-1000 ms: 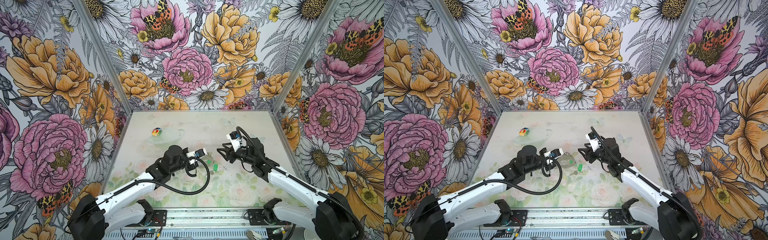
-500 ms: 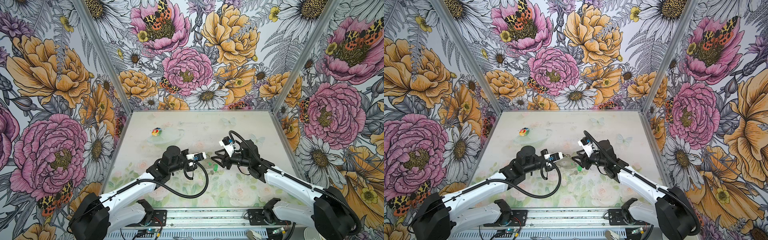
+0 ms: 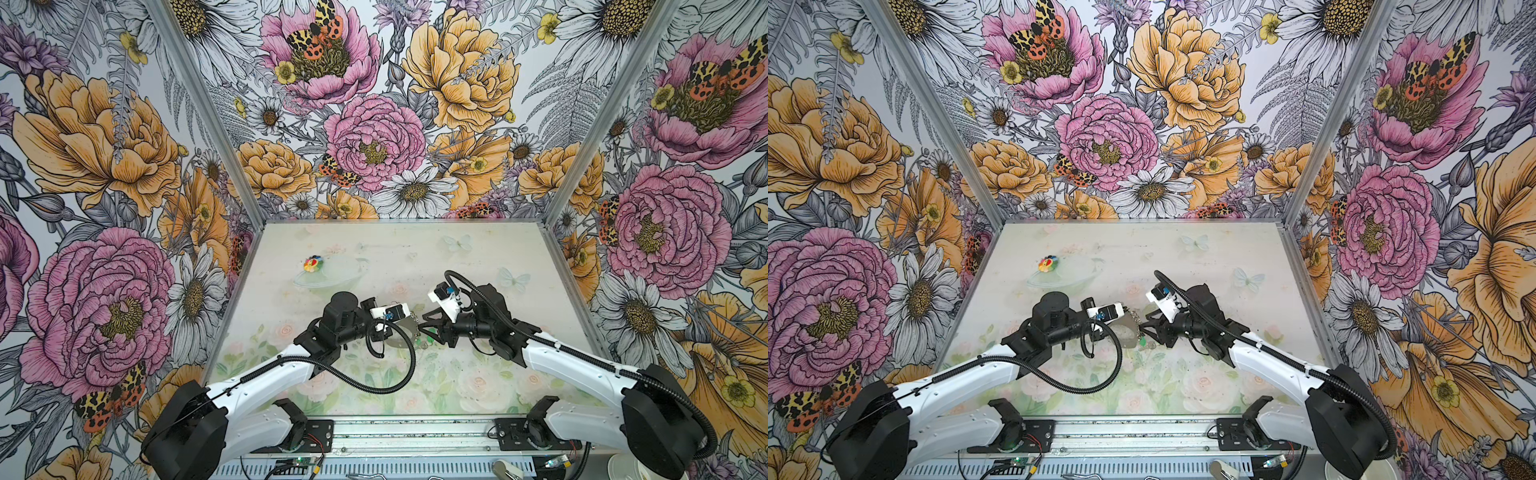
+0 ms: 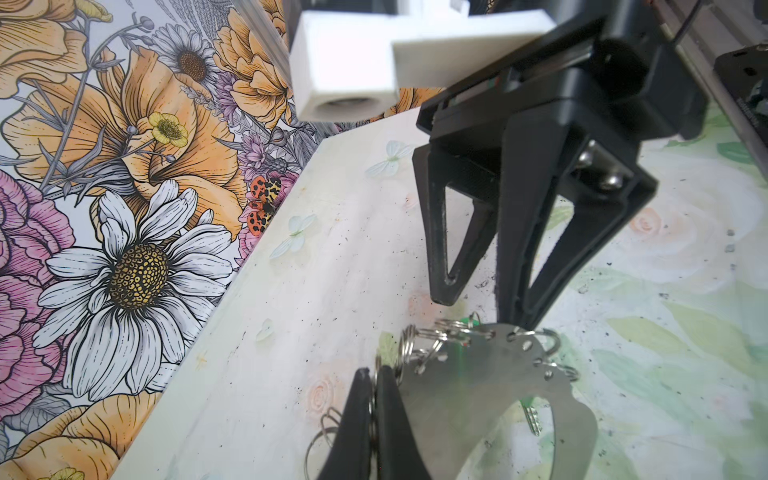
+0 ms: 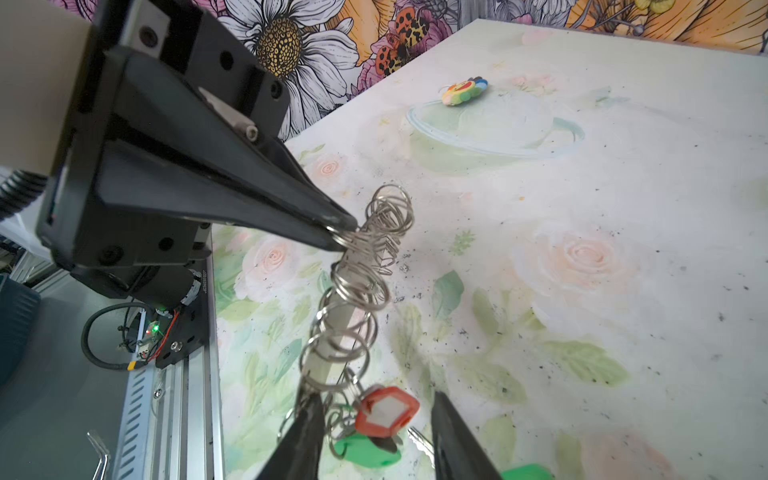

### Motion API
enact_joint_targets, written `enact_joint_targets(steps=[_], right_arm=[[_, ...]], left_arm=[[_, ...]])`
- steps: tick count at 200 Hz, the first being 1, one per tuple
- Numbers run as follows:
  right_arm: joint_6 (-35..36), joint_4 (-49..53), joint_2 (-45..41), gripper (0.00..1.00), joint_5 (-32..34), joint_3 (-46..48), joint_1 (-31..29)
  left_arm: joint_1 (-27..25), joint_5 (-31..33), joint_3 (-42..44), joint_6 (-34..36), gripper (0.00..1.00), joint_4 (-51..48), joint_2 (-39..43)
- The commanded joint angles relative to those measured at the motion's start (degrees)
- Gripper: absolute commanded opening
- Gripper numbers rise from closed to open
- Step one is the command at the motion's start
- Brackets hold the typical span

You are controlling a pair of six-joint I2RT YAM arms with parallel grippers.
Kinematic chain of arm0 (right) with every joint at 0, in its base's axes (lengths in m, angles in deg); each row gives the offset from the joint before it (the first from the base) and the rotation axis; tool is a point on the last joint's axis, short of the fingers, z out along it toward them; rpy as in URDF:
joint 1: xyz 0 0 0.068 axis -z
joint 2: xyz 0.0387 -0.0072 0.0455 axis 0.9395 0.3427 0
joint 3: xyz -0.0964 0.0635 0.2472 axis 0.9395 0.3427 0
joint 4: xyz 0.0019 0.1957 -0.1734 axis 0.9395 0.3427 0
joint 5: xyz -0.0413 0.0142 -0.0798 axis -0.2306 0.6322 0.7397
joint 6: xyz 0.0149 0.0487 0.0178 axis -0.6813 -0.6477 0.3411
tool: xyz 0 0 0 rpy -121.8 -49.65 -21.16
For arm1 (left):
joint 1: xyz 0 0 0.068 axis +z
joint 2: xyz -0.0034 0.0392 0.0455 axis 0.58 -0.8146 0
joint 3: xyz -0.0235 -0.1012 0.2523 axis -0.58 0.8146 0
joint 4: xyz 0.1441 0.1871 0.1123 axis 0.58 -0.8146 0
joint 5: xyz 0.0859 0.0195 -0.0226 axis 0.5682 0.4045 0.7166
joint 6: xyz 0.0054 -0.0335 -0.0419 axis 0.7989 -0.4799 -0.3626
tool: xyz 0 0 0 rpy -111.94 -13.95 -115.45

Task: Put the keys on the keyring

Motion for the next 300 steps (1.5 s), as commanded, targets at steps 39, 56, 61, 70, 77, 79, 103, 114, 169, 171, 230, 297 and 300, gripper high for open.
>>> enact_joint_targets(steps=[39,56,61,70,77,79,103,114,169,171,230,297,300], right_arm=[[2.11,3.48,-2.17,0.30,3.22,-2.49,-0.84],[2.88,5.94,-3.40,0.25,8.17,-2.76,-0.50],[2.95,6.19,-3.77,0.25,8.72,-2.70,-0.17],[2.62,6.14,-4.59,0.25,8.43,-2.37,0.46],[2.50,6.12,-5.08,0.27,7.67,-2.24,0.85],[2.48,6.12,-5.25,0.27,7.35,-2.24,1.00],[2.66,5.90,-6.21,0.36,3.17,-2.30,1.71],[2.91,5.99,-6.14,0.39,0.91,-2.61,1.84],[4.17,4.74,-3.44,0.51,-8.04,-3.35,1.25],[4.20,4.72,-3.32,0.52,-8.22,-3.44,1.23],[5.47,5.80,0.42,0.58,-11.12,-5.09,0.50],[5.40,6.32,2.22,0.50,-14.26,-5.39,-0.79],[5.38,6.42,2.22,0.49,-14.37,-5.40,-0.79]], left_arm=[[1.10,-4.18,2.44,0.94,0.00,6.28,-0.13],[1.27,-5.86,2.92,2.48,0.00,5.75,0.07],[1.19,-6.24,3.28,3.09,0.00,5.97,0.10],[1.23,-6.38,3.83,3.22,0.00,6.84,0.12],[1.34,-6.51,3.97,3.16,0.00,6.90,0.23],[1.34,-6.54,3.98,3.16,0.00,6.80,0.21],[1.54,-7.45,3.98,3.84,0.00,5.89,0.21],[1.54,-8.15,3.98,4.03,0.00,5.60,0.16],[1.89,-12.61,4.52,6.33,0.00,3.88,0.65],[1.94,-12.79,4.51,6.35,0.00,3.81,0.64],[2.59,-17.12,3.99,7.86,0.00,2.55,0.11],[3.03,-15.43,3.90,7.84,0.00,3.38,-0.61],[3.04,-15.34,3.85,7.82,0.00,3.47,-0.67]])
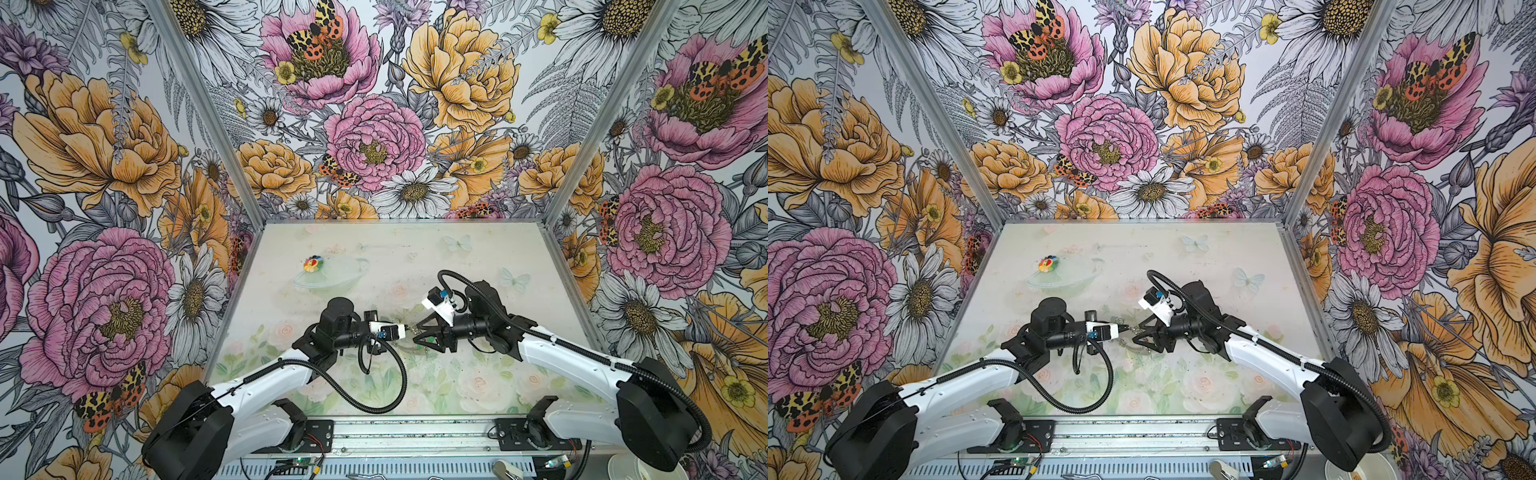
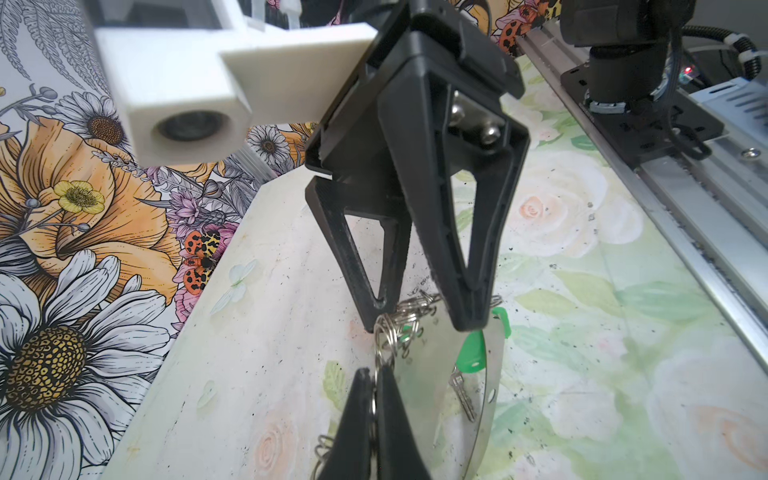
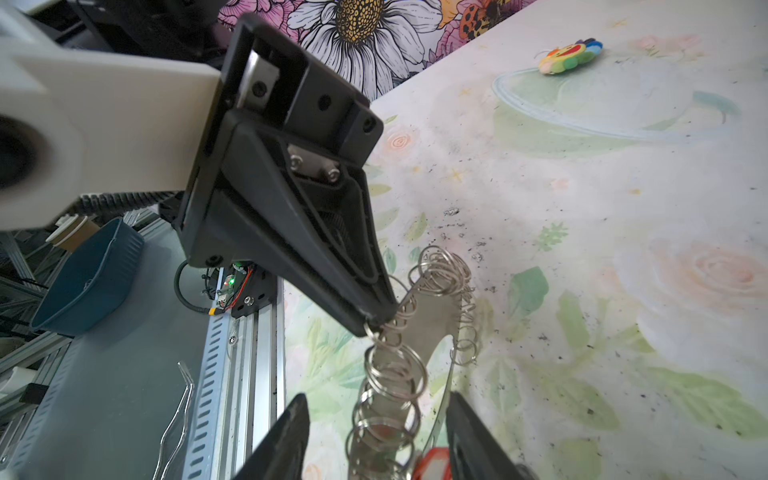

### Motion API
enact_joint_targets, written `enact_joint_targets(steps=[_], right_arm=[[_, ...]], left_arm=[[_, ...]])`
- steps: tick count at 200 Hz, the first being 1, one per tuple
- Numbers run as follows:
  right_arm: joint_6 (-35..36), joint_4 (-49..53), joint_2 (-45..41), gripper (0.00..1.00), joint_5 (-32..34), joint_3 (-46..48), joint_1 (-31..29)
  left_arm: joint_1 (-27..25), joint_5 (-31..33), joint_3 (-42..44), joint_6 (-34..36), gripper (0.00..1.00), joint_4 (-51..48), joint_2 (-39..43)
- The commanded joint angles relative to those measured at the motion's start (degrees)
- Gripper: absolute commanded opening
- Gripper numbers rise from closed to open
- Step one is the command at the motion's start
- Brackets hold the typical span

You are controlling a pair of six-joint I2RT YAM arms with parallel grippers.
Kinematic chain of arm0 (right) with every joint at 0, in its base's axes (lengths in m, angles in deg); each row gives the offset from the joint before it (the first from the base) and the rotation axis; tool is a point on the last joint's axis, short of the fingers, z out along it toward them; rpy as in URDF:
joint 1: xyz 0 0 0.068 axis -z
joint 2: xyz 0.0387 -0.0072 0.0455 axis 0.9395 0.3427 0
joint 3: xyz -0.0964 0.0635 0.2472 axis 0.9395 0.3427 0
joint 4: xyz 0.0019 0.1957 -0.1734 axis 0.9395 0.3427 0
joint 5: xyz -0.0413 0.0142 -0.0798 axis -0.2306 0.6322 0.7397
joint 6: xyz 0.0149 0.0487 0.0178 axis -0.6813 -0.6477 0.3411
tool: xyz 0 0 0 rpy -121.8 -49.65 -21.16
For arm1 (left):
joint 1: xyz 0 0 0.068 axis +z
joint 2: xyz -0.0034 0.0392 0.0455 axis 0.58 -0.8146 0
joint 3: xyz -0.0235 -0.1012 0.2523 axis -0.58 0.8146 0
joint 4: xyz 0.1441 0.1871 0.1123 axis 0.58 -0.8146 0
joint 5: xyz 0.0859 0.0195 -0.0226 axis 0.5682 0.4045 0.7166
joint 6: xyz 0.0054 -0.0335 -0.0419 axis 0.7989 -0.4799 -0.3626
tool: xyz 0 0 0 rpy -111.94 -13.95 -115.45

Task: Put the keys on the keyring

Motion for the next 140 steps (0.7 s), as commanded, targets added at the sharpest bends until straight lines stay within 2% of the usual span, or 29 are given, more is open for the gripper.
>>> enact_joint_targets(steps=[1,25,96,140], right_arm=[[0.83,0.24,0.19,0.49,-2.61,-1.81,-0.62],[0.78,0.41,-0.24,0.43,-2.06,-1.47,-0.67],[0.76,0.92,-1.08,0.32,-0.87,-1.33,-0.70],[1.27,1.27,-2.14,0.25,3.68,-0.98,-0.68]], left_arm=[[0.83,-0.48,-0.28,0.92,0.00,1.77,-0.70],[1.44,0.22,-0.15,0.47,0.00,2.63,-1.14],[2.16,0.44,-0.04,0.10,0.00,3.28,-1.41],[2.36,0.09,0.05,-0.16,0.00,3.33,-1.25]])
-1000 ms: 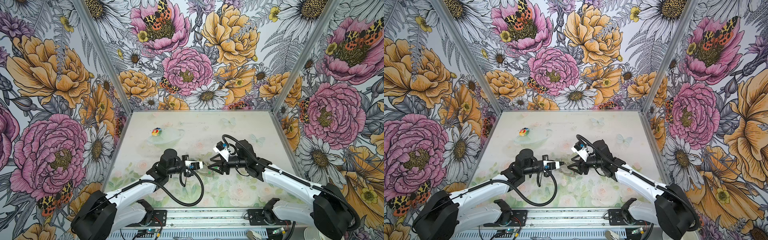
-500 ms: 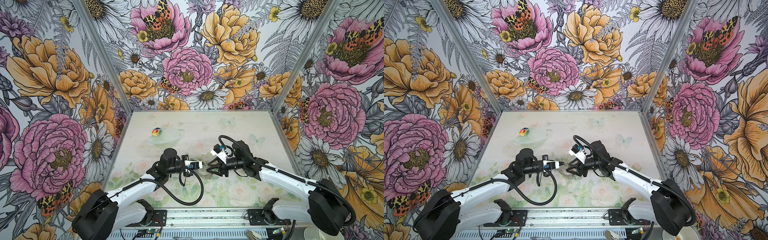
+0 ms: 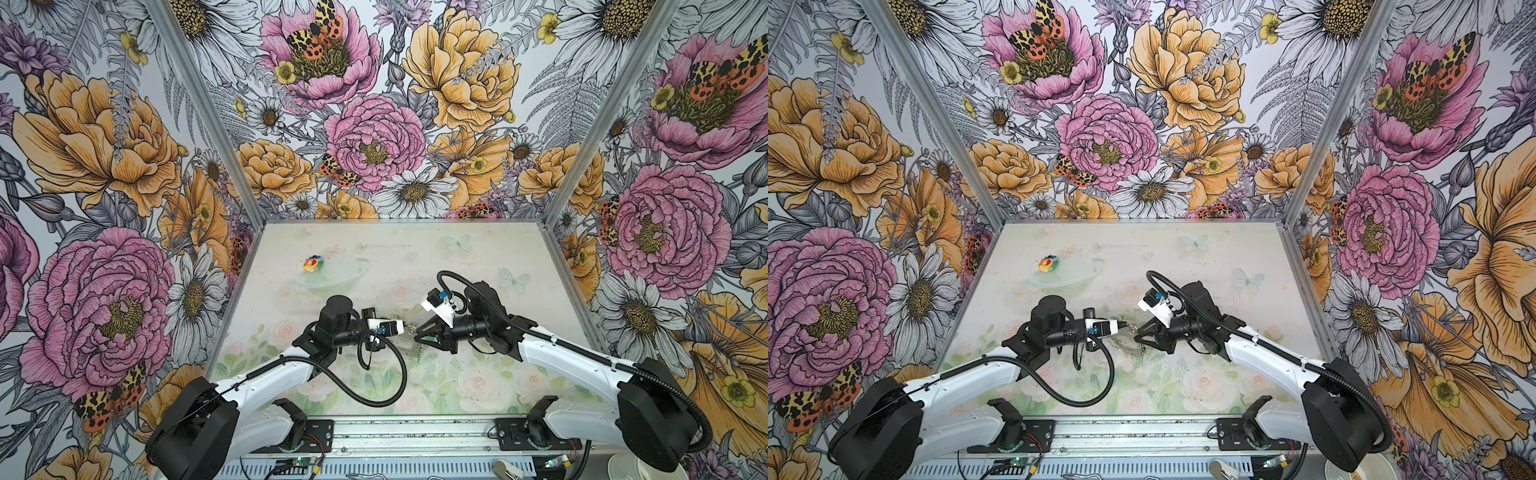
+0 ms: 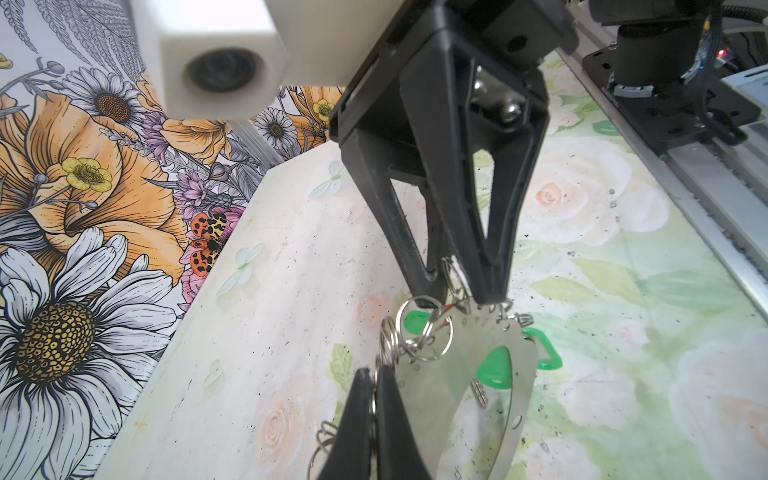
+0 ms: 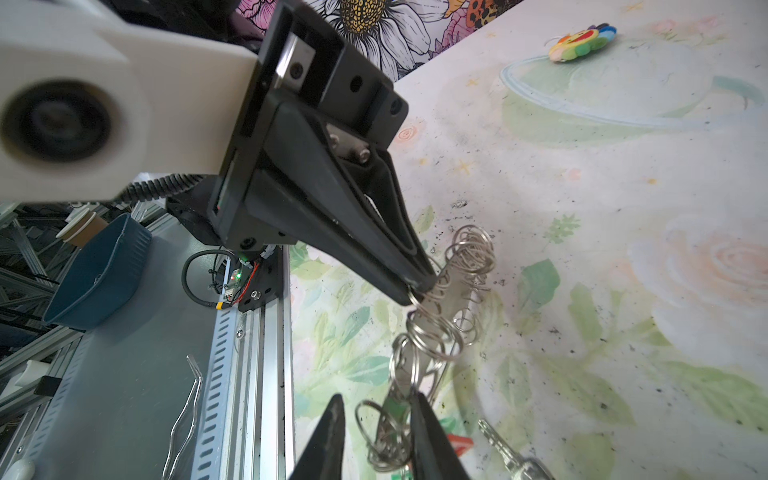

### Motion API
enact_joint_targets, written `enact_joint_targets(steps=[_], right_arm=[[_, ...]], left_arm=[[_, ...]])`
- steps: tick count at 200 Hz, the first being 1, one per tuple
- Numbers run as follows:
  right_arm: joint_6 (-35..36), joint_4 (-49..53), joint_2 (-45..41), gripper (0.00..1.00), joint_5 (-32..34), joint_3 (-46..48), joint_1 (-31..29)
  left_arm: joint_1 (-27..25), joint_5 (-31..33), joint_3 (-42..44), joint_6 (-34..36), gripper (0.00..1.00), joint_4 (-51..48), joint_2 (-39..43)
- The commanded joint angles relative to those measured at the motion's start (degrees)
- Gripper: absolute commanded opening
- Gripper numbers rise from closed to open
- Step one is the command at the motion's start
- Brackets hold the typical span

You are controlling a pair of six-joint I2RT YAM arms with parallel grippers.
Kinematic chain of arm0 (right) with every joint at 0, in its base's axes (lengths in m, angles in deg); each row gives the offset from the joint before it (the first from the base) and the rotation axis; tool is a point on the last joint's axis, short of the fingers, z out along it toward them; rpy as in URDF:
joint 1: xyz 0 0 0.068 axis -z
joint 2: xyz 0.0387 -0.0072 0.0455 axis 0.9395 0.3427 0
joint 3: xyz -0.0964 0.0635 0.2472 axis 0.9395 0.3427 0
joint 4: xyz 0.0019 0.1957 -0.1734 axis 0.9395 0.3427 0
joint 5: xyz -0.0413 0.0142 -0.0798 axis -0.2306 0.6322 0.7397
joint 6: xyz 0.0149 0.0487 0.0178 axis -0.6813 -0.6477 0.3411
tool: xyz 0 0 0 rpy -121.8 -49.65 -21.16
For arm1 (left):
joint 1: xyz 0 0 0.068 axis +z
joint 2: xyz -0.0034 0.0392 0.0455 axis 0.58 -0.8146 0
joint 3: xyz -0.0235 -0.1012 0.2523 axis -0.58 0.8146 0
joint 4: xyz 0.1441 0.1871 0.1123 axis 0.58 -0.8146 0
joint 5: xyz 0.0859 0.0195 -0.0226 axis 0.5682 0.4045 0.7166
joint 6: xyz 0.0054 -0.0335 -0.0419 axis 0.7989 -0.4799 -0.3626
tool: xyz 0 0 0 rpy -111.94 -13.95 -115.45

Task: Put the keys on the keyring

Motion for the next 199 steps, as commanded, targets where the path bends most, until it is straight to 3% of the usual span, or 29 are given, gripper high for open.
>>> enact_joint_targets(steps=[1,49,105,155,199], right_arm=[[1.25,-0.02,-1.86,0.25,3.03,-0.96,-0.48],[1.97,0.59,-3.22,0.18,6.45,-0.61,-0.47],[2.32,1.04,-4.25,0.17,9.56,-0.08,-0.48],[2.56,1.12,-4.10,0.18,9.64,-0.08,-0.47],[2.66,1.31,-4.18,0.12,9.86,-0.30,-0.52]], left_arm=[[0.55,-0.35,0.05,-0.11,0.00,2.76,0.25],[0.64,-0.61,0.23,-0.18,0.00,2.69,0.36],[1.12,-0.70,0.14,-0.29,0.00,2.51,0.20],[1.25,-0.99,0.13,-0.37,0.00,2.51,0.28],[1.34,-0.99,0.05,-0.51,0.00,2.60,0.16]])
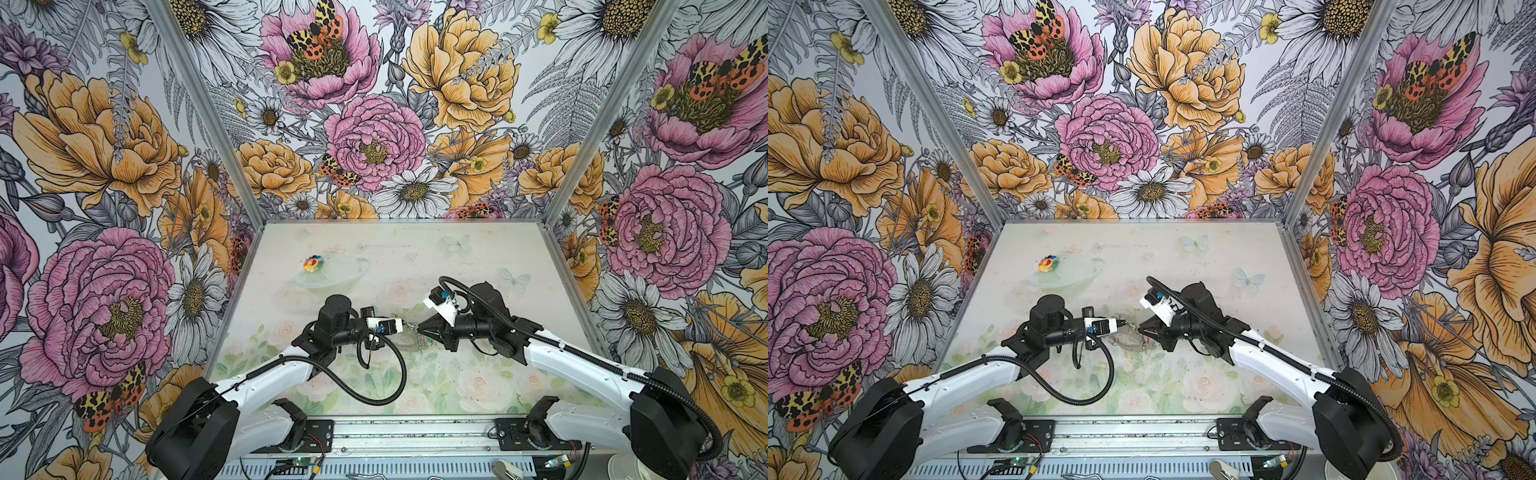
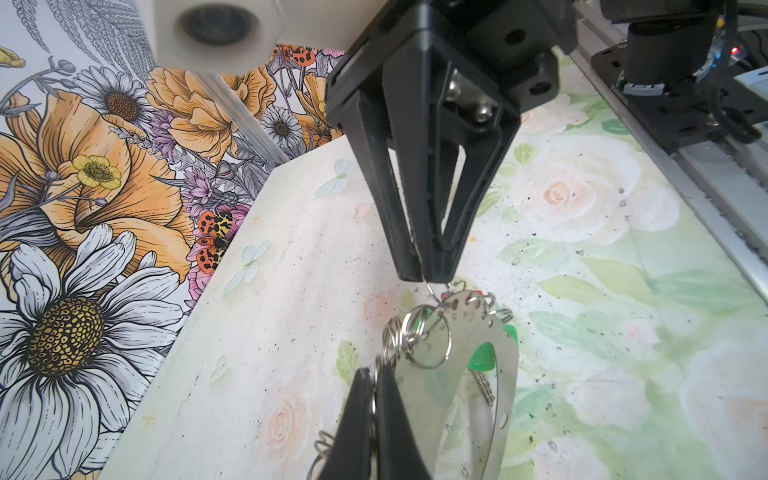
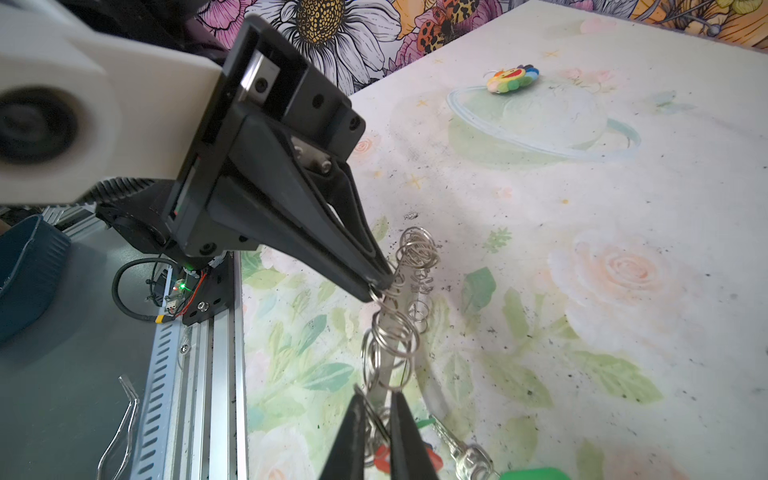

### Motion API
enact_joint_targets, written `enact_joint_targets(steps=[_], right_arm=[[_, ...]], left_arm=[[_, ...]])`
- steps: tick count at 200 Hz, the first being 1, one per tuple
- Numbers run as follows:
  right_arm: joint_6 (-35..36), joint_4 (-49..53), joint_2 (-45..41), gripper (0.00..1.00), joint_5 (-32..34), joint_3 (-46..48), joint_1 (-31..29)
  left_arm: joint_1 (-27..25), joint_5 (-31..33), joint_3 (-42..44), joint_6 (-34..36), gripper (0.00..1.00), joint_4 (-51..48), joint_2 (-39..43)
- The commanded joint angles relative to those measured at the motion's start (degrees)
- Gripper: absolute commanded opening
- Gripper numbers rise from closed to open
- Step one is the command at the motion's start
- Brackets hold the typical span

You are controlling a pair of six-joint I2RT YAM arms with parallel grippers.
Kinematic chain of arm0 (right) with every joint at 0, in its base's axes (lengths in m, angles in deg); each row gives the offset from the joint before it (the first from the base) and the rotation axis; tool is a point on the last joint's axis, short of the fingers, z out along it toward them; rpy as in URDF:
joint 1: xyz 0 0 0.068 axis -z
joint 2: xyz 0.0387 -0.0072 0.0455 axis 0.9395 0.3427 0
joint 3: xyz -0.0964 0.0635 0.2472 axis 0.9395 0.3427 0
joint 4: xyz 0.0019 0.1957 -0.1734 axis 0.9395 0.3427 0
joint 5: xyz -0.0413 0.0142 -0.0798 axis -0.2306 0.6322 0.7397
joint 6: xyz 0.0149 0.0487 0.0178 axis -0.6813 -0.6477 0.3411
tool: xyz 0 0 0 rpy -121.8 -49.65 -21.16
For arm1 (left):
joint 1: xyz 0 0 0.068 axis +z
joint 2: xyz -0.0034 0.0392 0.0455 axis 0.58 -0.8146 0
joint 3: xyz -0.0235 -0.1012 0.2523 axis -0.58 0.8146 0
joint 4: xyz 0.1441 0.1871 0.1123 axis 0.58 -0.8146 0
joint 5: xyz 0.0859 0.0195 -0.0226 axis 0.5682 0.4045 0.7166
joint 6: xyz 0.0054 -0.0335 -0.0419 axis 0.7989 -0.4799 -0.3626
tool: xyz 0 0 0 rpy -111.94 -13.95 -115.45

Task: Put the keys on the keyring

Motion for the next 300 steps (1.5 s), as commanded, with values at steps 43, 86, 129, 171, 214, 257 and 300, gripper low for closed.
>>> enact_joint_targets(steps=[43,86,129,171,214,257,300], right_arm=[[0.71,0.36,-2.06,0.09,1.13,0.30,0.22],[0.63,0.36,-2.57,0.09,-0.60,0.35,-0.14],[0.94,0.36,-2.26,0.03,-0.87,0.18,-0.59],[1.53,0.36,-1.88,0.02,-1.26,0.25,-1.50],[2.20,0.36,-1.76,0.08,-1.72,0.62,-2.85],[2.29,0.35,-1.05,0.12,-1.92,0.45,-3.33],[2.38,0.45,-0.53,0.15,1.97,0.36,-3.45]], left_arm=[[0.60,0.52,0.15,-0.76,0.00,3.28,0.20],[0.56,1.73,0.66,-0.67,0.00,4.81,-0.03],[0.60,1.81,0.75,-0.65,0.00,5.08,-0.21],[0.64,1.60,0.50,-0.49,0.00,5.09,-0.89],[0.58,1.48,0.48,-0.56,0.00,5.11,-0.99],[0.58,1.24,0.49,-0.58,0.00,5.09,-1.05],[0.60,0.56,0.64,-0.75,0.00,5.09,-0.58]])
